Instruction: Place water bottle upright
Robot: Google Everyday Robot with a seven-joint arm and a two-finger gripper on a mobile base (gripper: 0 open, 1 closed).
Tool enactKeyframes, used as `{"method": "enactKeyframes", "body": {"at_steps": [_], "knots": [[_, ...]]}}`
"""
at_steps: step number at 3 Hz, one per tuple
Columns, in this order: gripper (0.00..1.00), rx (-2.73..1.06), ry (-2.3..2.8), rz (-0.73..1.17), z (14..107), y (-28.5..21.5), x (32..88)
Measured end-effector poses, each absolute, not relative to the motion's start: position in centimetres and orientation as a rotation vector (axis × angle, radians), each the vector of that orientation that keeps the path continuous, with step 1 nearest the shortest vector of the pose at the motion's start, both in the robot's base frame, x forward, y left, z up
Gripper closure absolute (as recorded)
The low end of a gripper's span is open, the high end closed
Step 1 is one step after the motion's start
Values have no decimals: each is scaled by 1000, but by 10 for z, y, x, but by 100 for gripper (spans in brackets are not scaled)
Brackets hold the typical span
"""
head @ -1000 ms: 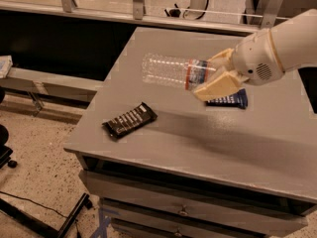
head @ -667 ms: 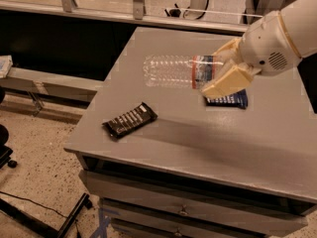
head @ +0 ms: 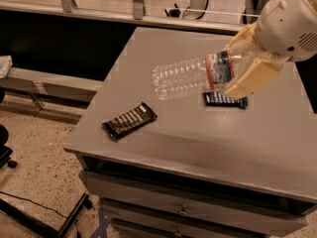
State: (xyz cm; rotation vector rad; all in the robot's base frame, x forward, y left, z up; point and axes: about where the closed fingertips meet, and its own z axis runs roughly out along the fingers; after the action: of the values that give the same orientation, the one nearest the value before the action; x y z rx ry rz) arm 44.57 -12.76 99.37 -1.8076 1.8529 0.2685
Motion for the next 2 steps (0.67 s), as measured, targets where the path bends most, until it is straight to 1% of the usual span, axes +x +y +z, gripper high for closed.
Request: {"method": "enactKeyframes", "body": {"at_steps": [2], "knots": [[100, -1941, 1906, 73, 1006, -134, 442]]}}
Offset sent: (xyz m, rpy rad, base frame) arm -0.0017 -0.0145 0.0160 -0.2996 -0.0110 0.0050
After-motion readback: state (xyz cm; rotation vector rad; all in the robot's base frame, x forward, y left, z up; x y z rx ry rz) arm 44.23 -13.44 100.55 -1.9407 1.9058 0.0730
